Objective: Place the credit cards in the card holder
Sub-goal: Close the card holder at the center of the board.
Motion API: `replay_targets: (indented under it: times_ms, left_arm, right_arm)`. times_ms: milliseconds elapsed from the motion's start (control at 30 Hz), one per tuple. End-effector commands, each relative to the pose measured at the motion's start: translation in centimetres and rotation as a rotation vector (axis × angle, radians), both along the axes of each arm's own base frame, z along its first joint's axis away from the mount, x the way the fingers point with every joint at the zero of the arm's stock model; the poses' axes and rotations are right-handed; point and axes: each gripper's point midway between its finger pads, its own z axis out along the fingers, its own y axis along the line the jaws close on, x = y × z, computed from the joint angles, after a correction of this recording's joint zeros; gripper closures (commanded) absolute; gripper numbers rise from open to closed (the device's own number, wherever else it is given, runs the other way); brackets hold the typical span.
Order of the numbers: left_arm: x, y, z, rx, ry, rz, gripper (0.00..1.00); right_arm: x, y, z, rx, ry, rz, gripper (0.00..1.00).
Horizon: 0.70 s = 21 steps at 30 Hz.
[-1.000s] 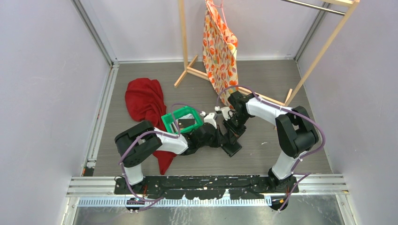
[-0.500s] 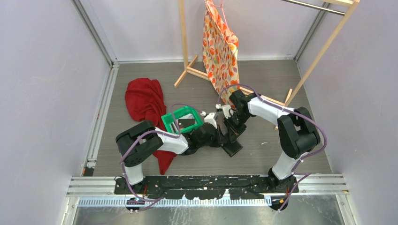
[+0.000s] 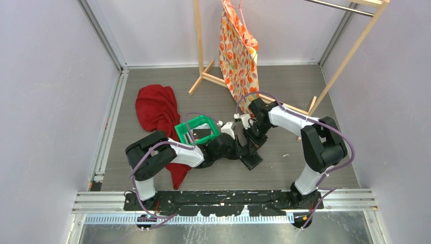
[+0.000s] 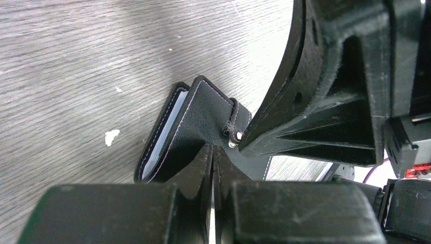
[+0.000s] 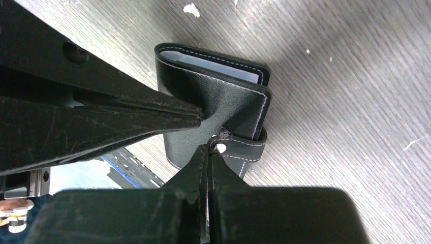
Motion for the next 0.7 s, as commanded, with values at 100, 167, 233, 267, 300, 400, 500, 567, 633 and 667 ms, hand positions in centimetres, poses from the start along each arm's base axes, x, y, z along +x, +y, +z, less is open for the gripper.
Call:
replay_targets:
  times_ms: [100,167,233,267,300,400,500,567,633,667]
  left_arm:
    - [-1.4,1.7,-3.6,0.103,0.064,-0.02,0.97]
    - [-1.4,1.7,-3.6,0.103,0.063,-0.02,0.97]
    - [-1.3,1.7,-3.6,0.102,0.062,-0.019,0.97]
    - [-1.3,1.7,-3.5,0.101,0.062,-0.019,0.97]
    - [-1.3,1.7,-3.5,0.101,0.061,-0.02,0.97]
    - [-1.3,1.7,-3.5,0.099,0.062,-0.017,0.97]
    - [-1.3,1.7,-3.5,0.099,0.061,-0.017,0.97]
    - [-1.2,1.6,-3.5,0.1,0.062,-0.017,0.97]
    - [-1.3,1.6,-3.6,0.099,0.062,-0.018,0.97]
    - [-1.3,1.6,-3.6,0.099,0.063,-0.02,0.97]
  right_arm:
    - [-0.1,-0.6,1.0,-0.008,-0.048,0.023,0.99]
    - [-0.1,-0.4,0.9,0.001,-0.038,0.021,0.99]
    - [0.0,0.0,1.0,0.013,-0.031,0.016,0.99]
    - [0.1,0.1,1.0,0.019,-0.026,0.013,0.99]
    - [0.1,0.3,1.0,0.022,-0.02,0.014,0.99]
    - [-0.3,0.6,0.6,0.015,-0.012,0.031,0.99]
    - [-0.2,0.7,0.3,0.006,-0.021,0.03,0.99]
    - [-0.2,0.8,0.1,0.002,-0.02,0.027,0.99]
    - [-0.1,0.7,-0.2,-0.008,-0.02,0.025,0.99]
    - [0.0,0.6,-0.3,-0.014,-0.022,0.023,0.99]
